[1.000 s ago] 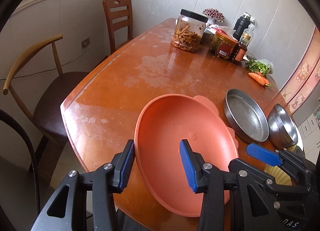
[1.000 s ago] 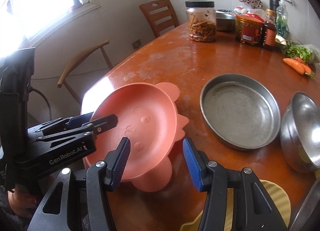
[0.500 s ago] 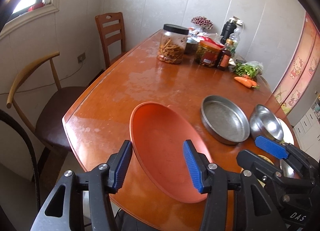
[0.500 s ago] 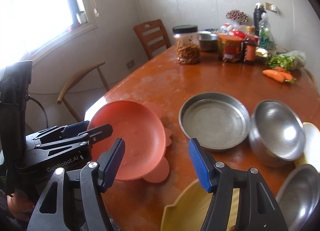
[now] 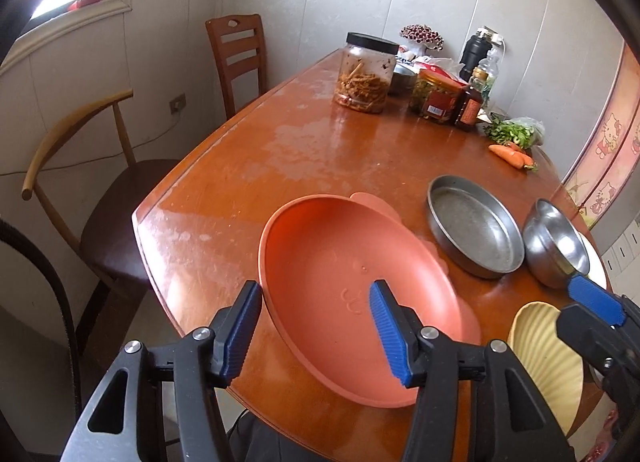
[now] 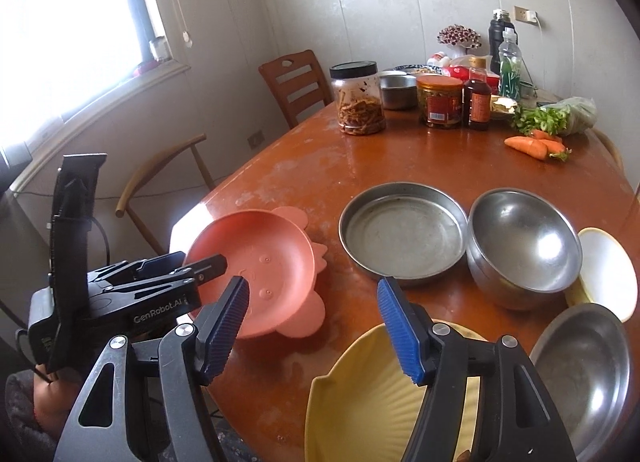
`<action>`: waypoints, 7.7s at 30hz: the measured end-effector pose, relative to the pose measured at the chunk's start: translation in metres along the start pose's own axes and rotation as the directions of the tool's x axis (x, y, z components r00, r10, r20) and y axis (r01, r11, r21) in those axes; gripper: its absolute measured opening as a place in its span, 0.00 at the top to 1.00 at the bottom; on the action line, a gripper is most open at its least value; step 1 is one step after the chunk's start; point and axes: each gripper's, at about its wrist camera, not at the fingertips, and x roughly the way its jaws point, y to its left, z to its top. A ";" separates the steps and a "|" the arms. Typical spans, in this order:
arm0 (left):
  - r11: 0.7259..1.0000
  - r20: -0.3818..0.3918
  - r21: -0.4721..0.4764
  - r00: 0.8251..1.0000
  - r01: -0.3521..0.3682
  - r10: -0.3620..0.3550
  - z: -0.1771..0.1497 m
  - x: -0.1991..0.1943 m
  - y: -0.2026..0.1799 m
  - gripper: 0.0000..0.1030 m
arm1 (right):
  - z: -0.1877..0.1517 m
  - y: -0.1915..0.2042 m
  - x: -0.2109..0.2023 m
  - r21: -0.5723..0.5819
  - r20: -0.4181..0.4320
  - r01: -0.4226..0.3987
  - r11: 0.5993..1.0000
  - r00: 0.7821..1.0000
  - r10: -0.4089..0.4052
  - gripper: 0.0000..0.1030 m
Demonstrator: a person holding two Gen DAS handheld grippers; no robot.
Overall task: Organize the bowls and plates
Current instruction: 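Carry the orange plate toward the table edge and set it down, then move the left tool to the yellow shell plate and grasp its rim, then lift the yellow shell plate and lower it onto the orange plate, then open the left tool and withdraw from the yellow plate, then move the left tool to the flat steel tray and grasp its rim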
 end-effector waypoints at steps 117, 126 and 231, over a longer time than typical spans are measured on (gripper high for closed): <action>0.990 0.008 0.079 0.993 0.116 -0.117 0.002 -0.013 0.002 0.46 | -0.012 0.050 0.042 -0.141 -0.048 0.011 0.990 0.999 -0.018 0.40; 0.991 -0.026 0.075 0.994 0.107 -0.105 0.007 0.008 0.006 0.46 | -0.009 0.047 0.068 -0.145 -0.092 0.021 0.989 0.995 -0.035 0.40; 0.985 -0.009 0.161 0.998 0.058 -0.058 0.003 -0.027 -0.044 0.42 | -0.032 0.004 0.063 -0.308 -0.223 -0.038 0.951 0.974 -0.034 0.36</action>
